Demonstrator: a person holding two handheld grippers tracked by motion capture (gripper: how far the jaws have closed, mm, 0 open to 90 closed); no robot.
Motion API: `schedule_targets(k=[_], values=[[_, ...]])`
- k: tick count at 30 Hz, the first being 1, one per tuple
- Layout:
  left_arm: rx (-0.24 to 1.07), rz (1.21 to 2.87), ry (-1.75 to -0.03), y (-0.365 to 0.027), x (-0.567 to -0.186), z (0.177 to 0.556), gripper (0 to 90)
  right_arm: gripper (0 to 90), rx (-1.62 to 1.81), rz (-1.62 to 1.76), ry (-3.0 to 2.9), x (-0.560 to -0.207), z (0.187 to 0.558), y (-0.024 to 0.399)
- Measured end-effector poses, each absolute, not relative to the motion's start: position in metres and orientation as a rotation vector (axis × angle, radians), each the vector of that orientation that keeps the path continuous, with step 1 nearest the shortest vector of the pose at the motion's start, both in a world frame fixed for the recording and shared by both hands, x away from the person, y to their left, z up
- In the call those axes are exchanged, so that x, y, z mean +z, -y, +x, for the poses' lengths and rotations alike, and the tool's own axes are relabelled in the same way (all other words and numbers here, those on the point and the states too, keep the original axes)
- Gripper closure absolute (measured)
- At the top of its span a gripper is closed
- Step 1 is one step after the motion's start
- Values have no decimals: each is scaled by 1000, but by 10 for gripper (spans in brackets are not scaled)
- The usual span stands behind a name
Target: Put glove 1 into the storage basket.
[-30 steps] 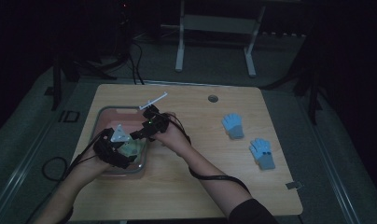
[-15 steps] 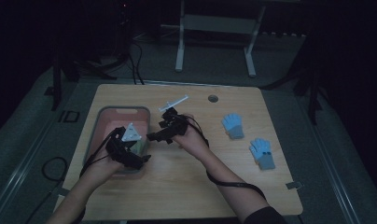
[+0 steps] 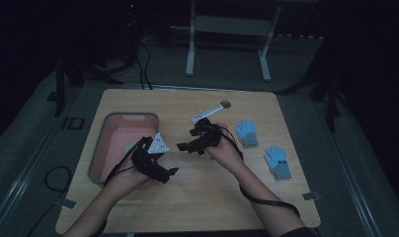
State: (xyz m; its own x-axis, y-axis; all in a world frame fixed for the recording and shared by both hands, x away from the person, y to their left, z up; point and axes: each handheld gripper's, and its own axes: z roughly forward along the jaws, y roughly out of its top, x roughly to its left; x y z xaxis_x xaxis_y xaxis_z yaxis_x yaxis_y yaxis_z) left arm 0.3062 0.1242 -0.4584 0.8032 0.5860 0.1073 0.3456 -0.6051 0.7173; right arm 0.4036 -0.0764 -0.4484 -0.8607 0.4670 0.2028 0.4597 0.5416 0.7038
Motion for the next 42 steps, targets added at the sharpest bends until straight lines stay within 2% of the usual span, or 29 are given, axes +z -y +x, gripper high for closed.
schedule_targets(k=[18,31,42], values=[[360,2248,-617,-75,-475,303,26,140,1262,844,-2673,-459,393,141],[289,2261,-590,-46,-509,302,26,115,1194,981,-2605,-493,389,197],[281,2270,-564,-45,-538,298,26,183,1196,999,-2597,-514,377,229]])
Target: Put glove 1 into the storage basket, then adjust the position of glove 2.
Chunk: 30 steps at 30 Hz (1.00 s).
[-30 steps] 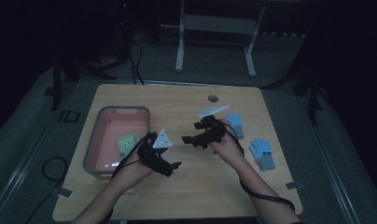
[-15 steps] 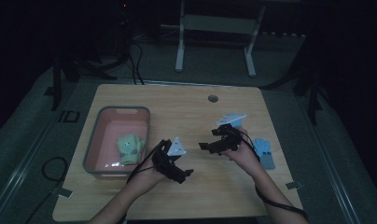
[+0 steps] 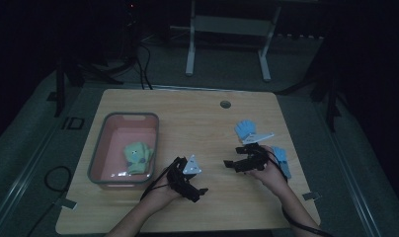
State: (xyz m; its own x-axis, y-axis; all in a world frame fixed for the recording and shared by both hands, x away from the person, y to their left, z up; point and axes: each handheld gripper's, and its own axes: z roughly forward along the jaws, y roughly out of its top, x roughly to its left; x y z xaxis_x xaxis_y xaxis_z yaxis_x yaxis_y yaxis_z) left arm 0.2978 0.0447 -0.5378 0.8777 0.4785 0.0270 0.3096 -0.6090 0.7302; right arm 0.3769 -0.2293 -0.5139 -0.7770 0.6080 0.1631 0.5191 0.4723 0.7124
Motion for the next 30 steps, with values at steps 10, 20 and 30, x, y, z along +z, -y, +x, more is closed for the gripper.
schedule_targets(k=[10,20,30], values=[[285,2196,-624,-60,-548,288,26,362,1176,1064,-2523,-517,375,265],[319,2156,-654,-67,-551,277,26,511,1111,1141,-2403,-510,403,284],[309,2161,-645,-66,-555,278,26,532,1023,1204,-2375,-510,447,287]])
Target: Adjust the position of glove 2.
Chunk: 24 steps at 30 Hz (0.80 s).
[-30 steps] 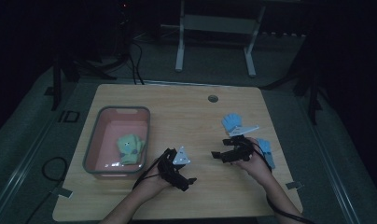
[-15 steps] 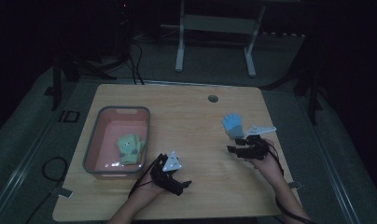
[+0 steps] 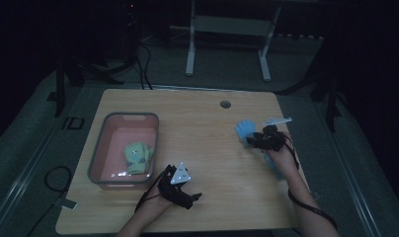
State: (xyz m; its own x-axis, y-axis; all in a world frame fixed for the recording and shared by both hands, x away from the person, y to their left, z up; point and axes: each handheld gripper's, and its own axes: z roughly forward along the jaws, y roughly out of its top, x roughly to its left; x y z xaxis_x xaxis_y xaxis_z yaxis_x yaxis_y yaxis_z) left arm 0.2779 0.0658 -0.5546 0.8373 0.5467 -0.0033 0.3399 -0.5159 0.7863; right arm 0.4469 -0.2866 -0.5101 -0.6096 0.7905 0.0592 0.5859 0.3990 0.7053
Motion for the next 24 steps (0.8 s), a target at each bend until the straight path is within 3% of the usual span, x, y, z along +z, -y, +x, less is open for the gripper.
schedule_targets(k=[24], values=[[298,2127,-654,-72,-555,277,26,642,817,1215,-2350,-542,492,265]])
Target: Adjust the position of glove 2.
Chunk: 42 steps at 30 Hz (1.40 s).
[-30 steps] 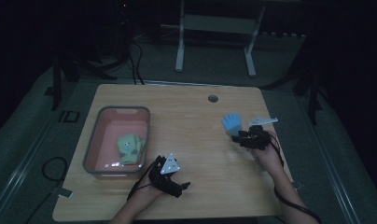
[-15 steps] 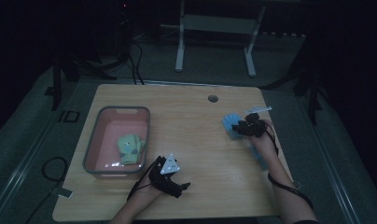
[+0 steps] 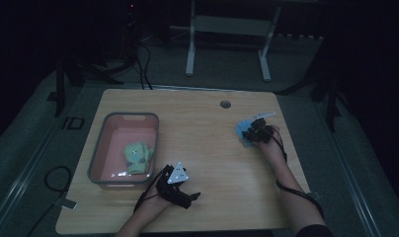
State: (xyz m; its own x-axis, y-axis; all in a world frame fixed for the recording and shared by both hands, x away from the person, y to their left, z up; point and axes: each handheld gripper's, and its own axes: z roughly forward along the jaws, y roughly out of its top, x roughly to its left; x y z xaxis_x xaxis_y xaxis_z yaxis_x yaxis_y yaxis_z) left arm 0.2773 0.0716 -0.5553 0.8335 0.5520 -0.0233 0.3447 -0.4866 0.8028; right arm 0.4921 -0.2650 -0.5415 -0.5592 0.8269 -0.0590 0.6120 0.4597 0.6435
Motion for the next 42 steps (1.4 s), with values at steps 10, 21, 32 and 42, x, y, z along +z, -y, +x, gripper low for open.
schedule_targets(k=[10,21,32,42], values=[[311,2134,-647,-71,-555,277,26,836,873,1316,-2320,-542,486,261],[340,2130,-649,-71,-555,276,26,871,1008,1298,-2228,-500,441,242],[342,2124,-640,-72,-552,276,26,874,1117,1323,-2159,-469,370,206],[360,2113,-632,-72,-550,274,26,873,1125,1319,-2164,-488,333,176]])
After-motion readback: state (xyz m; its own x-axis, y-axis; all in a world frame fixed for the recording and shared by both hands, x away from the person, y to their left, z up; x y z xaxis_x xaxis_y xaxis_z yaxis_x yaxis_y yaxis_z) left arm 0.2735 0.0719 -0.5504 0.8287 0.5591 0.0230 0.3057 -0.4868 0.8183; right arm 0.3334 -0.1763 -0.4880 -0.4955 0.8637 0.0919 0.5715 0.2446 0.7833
